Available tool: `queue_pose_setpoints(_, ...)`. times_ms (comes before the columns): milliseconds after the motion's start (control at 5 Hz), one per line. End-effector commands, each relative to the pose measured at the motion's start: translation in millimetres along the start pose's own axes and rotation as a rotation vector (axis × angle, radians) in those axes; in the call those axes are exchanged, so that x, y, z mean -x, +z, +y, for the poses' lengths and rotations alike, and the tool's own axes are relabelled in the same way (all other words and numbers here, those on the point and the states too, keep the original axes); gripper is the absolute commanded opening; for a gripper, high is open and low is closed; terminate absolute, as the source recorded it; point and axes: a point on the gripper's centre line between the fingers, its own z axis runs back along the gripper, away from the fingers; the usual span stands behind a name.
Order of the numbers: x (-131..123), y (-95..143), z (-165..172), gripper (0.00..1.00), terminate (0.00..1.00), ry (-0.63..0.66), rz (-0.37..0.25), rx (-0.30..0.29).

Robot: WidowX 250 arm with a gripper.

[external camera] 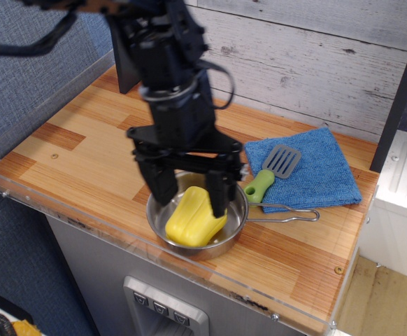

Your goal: Take the yellow pepper out of the pot and place it to the top left.

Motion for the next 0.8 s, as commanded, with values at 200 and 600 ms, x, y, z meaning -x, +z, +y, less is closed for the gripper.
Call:
queue_pose_setpoints(200, -28.8, -29.5, 7.3, 1.00, 0.00, -0.006, -0.005, 0.003)
queue_pose_setpoints(600, -32.7, -35.9, -6.9, 1.00, 0.00, -0.053, 0.001, -0.036)
